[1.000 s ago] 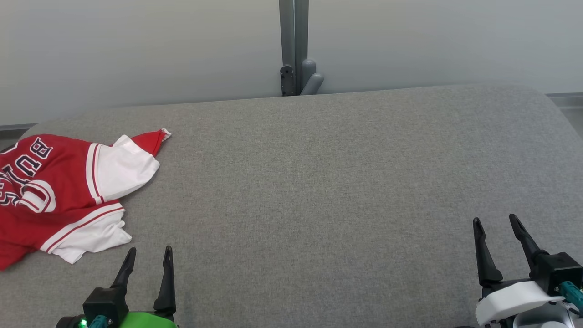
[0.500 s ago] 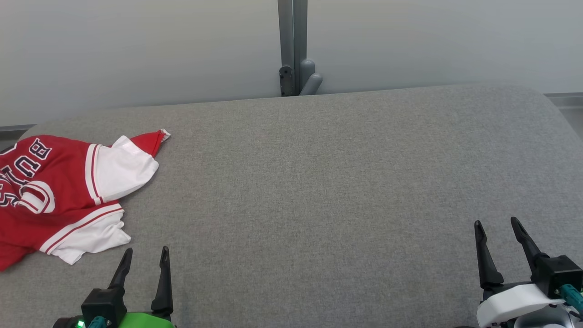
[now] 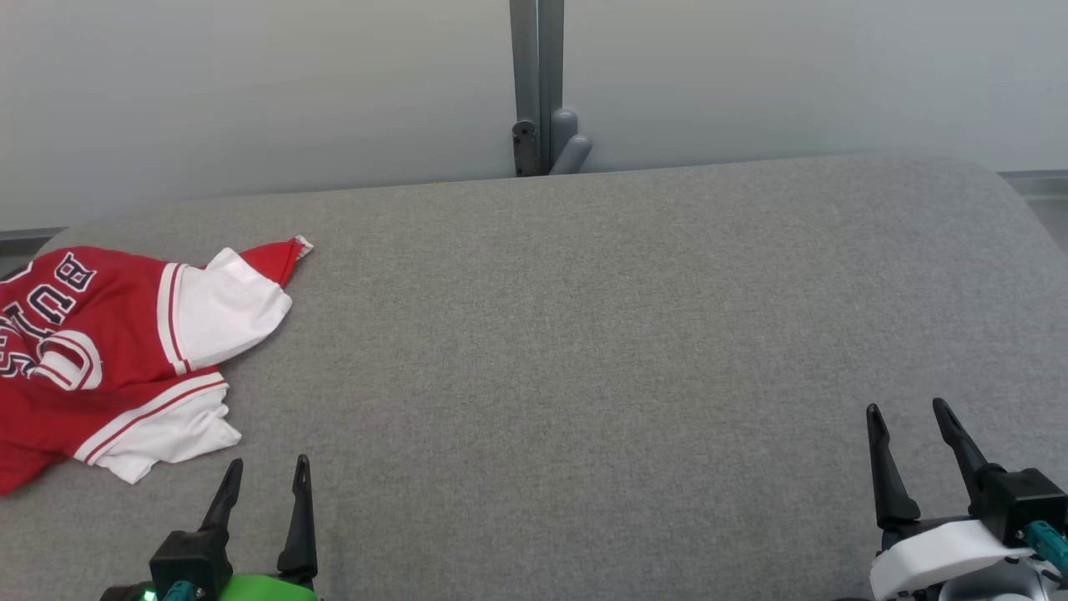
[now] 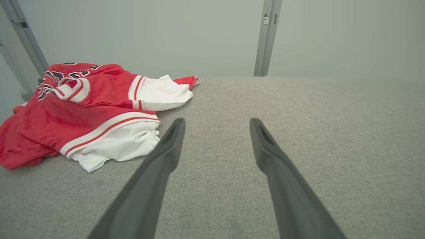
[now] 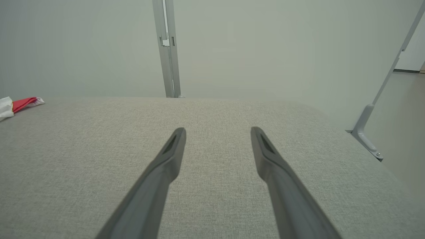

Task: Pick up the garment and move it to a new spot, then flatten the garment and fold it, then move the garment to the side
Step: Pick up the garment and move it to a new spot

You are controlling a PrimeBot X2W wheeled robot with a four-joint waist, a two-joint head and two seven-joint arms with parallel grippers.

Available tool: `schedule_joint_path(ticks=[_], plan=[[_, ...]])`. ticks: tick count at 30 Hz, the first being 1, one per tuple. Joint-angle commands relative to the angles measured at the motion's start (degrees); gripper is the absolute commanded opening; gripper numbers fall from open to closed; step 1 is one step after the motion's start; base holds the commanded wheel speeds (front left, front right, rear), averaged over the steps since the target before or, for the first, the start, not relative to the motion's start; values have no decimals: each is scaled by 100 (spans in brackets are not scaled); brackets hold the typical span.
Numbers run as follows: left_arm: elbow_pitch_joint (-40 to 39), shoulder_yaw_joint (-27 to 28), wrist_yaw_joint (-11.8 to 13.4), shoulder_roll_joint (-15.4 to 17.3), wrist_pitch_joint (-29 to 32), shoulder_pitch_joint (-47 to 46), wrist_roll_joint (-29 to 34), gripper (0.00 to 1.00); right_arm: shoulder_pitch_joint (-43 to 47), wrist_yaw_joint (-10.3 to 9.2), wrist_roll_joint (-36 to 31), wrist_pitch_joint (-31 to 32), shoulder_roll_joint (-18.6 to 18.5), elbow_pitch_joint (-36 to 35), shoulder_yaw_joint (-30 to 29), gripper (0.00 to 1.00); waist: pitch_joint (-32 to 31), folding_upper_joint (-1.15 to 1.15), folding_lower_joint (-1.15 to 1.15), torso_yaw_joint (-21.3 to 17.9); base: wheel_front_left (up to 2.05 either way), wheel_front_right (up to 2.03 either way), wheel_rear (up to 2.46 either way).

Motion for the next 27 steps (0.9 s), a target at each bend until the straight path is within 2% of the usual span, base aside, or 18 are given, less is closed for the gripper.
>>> schedule_joint_path(ticks=[1, 6, 13, 18, 27], plan=[[-1, -1, -21, 8, -17, -8, 28, 100, 24, 0, 13, -30, 2, -29, 3, 100, -4, 0, 0, 34, 0, 0, 0], [0, -18, -19, 12, -17, -56, 21, 100, 90, 0, 48, -30, 11, -78, 89, 100, -31, 0, 0, 308, 0, 0, 0], [14, 12, -19, 32, -16, 29, 0, 100, 73, -1, 61, -26, 32, -115, 249, 100, -113, 0, 0, 1149, 0, 0, 0], [-25, 258, -14, 67, -10, 212, -38, 100, -66, -1, 51, -26, 57, -78, 510, 100, -195, 0, 0, 1695, 0, 0, 0], [-112, 613, -11, 40, -10, 422, -92, 100, -242, -1, 86, -26, 104, -7, 913, 100, -233, 0, 0, 2086, 0, 0, 0]])
